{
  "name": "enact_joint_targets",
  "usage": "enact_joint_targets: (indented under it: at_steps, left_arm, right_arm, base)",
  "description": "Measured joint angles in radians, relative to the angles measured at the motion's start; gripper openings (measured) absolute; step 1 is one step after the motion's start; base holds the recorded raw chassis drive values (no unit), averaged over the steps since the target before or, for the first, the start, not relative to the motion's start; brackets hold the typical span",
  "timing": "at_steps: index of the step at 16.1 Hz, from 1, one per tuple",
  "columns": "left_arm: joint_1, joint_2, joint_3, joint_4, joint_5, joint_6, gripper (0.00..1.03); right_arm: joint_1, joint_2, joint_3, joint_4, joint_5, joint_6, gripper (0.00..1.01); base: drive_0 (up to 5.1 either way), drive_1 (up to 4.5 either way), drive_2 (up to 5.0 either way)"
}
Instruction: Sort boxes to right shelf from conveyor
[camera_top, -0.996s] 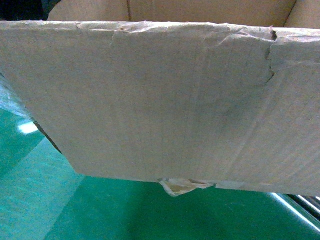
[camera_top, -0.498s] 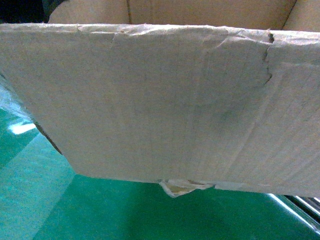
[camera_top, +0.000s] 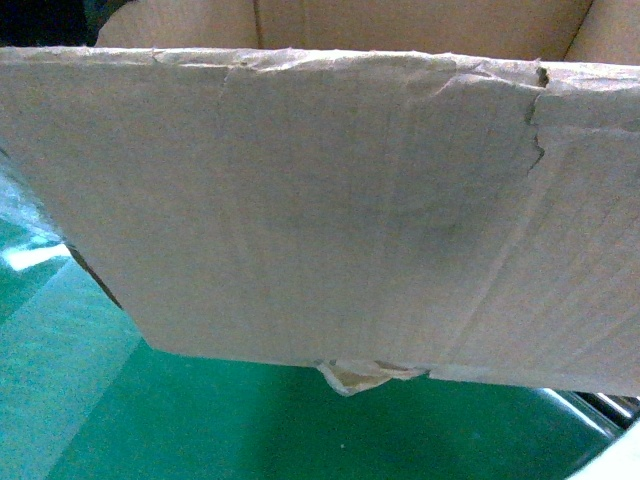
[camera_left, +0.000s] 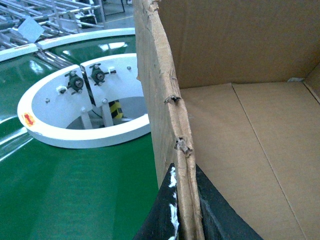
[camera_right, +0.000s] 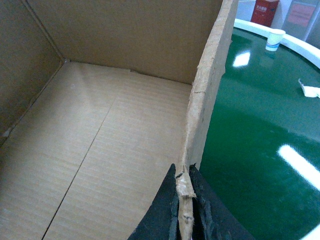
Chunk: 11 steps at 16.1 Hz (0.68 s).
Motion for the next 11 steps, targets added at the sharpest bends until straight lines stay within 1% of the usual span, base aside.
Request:
enact_joint_targets:
  at_steps: [11]
  left_arm:
    - [-0.001, -0.005, -0.001, 0.001, 0.000, 0.001, 0.03]
  right_arm:
    - [0.000, -0.008, -0.001, 0.000, 0.000, -0.001, 0.03]
  base:
    - [-1.0, -1.05, -1.0]
